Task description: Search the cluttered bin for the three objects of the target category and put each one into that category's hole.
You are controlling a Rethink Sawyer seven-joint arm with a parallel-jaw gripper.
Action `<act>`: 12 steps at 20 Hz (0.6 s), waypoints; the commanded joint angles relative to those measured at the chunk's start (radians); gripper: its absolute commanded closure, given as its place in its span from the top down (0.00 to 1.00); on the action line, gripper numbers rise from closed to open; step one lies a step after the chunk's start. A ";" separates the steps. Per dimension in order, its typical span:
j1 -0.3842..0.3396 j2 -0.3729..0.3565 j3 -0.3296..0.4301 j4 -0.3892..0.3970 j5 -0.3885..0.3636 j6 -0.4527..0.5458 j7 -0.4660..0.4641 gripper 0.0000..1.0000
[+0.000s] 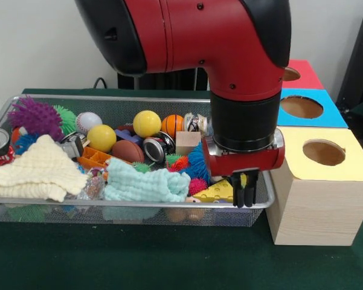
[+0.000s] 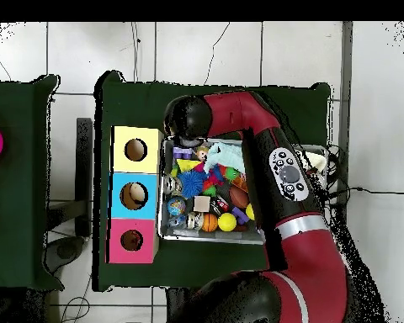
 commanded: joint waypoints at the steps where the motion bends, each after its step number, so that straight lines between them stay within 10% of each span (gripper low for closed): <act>1: -0.003 0.085 0.019 -0.068 -0.013 0.052 -0.240 0.00; 12: -0.003 0.183 0.034 -0.221 -0.020 0.109 -0.326 0.00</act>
